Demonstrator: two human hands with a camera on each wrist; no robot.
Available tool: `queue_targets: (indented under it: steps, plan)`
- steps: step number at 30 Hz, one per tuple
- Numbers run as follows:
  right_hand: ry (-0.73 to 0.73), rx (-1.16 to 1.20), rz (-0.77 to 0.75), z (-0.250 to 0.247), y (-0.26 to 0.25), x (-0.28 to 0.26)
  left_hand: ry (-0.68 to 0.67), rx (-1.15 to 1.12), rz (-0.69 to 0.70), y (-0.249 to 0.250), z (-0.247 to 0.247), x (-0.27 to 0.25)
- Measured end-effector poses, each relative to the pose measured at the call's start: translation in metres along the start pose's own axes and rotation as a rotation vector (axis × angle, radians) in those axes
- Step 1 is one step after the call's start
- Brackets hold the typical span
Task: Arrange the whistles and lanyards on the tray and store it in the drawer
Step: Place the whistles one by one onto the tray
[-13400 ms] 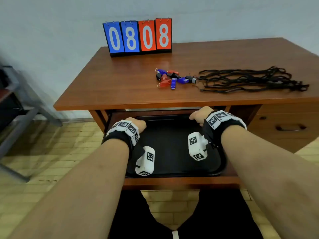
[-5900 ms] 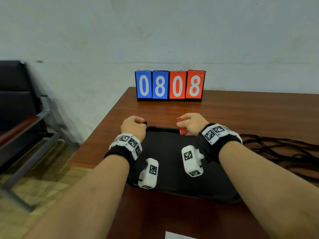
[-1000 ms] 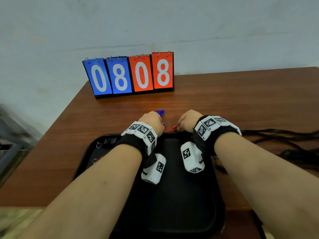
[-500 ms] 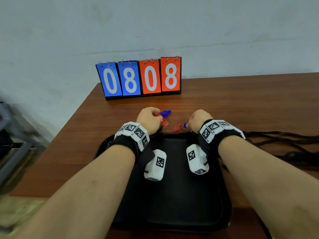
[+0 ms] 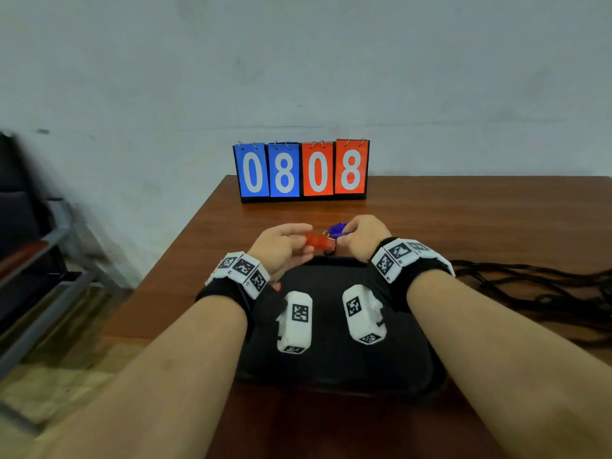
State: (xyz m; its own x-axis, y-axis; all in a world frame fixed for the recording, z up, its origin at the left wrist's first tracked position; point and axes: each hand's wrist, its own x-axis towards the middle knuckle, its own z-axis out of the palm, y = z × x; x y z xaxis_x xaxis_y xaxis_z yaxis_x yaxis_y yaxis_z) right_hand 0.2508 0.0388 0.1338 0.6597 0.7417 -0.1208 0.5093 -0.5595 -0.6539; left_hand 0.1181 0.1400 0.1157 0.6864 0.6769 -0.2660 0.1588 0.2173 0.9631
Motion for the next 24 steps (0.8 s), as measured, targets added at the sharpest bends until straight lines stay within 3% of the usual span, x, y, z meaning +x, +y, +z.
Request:
queue_targets:
  steps: [9, 20, 24]
  plan:
    - [-0.052, 0.105, -0.020, 0.018, -0.031, -0.038, 0.020, -0.091, -0.070, -0.008, -0.029, -0.042]
    - [-0.057, 0.161, 0.006, 0.025, -0.039, -0.045, 0.013, -0.700, -0.141, -0.013, -0.038, -0.064]
    - [-0.063, 0.161, -0.013, 0.029, -0.036, -0.044, 0.004, -0.663, -0.171, -0.014, -0.041, -0.064]
